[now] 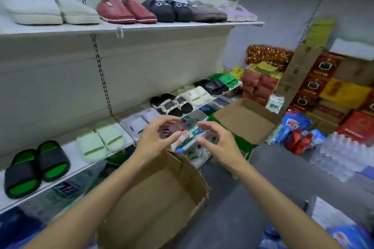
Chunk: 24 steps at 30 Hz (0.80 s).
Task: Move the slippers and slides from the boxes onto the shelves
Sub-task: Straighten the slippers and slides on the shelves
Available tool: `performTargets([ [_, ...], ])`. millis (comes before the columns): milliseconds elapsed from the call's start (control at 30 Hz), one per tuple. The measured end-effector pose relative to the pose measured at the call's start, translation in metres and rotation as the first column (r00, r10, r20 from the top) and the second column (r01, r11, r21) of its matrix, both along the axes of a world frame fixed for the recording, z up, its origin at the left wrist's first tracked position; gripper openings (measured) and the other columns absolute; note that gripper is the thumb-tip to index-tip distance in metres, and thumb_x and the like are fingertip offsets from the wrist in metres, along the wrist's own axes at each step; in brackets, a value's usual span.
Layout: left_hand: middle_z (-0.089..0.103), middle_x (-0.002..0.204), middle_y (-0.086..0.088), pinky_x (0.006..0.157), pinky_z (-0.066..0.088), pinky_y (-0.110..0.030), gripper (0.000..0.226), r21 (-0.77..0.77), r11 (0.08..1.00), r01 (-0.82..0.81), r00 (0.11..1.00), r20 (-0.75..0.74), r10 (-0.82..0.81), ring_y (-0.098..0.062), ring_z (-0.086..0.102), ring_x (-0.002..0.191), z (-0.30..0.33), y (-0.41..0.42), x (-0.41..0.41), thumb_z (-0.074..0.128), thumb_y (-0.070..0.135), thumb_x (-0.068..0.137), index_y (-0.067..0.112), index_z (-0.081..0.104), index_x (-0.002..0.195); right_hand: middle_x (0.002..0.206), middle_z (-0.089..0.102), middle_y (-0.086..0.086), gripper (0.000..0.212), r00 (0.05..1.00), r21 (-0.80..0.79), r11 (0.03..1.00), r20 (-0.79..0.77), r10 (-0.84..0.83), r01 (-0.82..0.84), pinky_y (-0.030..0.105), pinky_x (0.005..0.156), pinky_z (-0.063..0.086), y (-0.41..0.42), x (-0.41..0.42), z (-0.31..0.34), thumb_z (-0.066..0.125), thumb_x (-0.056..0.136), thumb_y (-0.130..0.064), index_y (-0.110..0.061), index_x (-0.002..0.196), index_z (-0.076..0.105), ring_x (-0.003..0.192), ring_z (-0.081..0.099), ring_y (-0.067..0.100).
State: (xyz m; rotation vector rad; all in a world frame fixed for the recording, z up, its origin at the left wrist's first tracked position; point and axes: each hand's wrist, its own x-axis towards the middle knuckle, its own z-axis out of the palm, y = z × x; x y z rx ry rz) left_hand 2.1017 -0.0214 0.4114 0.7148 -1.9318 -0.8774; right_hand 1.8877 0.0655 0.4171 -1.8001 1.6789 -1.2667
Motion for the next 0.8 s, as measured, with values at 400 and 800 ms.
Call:
performTargets([
  [400, 0.069, 0.117, 0.011, 0.097, 0.051, -0.025, 0.036, 0.035, 0.998, 0.058, 0.998, -0.001, -0.058, -0.010, 0.064, 0.112, -0.019, -0.065, -0.148, 0.079, 0.015, 0.085, 0.023, 0.068, 0.119, 0.125, 0.065, -0.014, 0.044, 0.999, 0.005, 1.000, 0.041, 0.010, -0.011, 0.036, 0.104, 0.048, -0.063, -0.143, -0.021, 0.076, 0.086, -0.031, -0.027, 0.127, 0.062, 0.118, 0.060, 0.004],
  [800, 0.070, 0.119, 0.011, 0.104, 0.049, -0.037, 0.033, 0.085, 0.995, 0.044, 0.999, -0.016, -0.042, -0.013, 0.064, 0.115, -0.016, -0.166, -0.303, 0.079, 0.016, 0.085, 0.027, 0.070, 0.115, 0.127, 0.064, -0.014, 0.041, 1.000, -0.021, 1.000, -0.012, 0.023, -0.023, 0.029, 0.104, 0.046, -0.169, -0.303, -0.011, 0.072, 0.090, -0.027, -0.022, 0.129, 0.062, 0.119, 0.058, 0.003],
])
